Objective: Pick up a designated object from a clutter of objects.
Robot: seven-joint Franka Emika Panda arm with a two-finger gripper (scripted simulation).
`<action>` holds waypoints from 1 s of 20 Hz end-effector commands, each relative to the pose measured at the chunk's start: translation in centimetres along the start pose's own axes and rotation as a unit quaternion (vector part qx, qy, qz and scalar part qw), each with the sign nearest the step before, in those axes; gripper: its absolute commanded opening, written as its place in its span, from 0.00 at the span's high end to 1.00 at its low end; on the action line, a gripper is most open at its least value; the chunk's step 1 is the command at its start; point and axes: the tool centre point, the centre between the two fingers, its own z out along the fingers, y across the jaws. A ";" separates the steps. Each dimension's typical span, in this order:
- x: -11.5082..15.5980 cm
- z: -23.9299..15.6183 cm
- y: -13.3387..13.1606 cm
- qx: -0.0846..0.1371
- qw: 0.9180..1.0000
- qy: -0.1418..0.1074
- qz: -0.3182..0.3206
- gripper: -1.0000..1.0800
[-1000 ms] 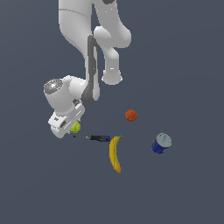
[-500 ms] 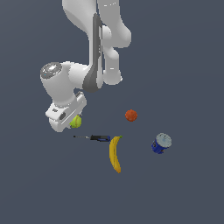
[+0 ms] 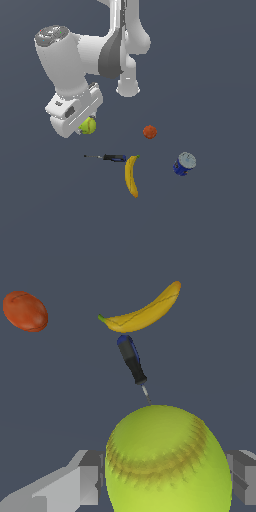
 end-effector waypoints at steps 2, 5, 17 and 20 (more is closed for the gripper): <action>1.2 -3.9 -0.3 0.000 1.000 0.000 0.000 1.00; 2.3 -7.0 -0.5 0.000 1.000 0.000 0.000 1.00; 5.7 -16.8 -0.7 0.000 1.000 0.000 0.000 1.00; 6.2 -18.1 -0.7 0.000 1.000 0.000 0.000 1.00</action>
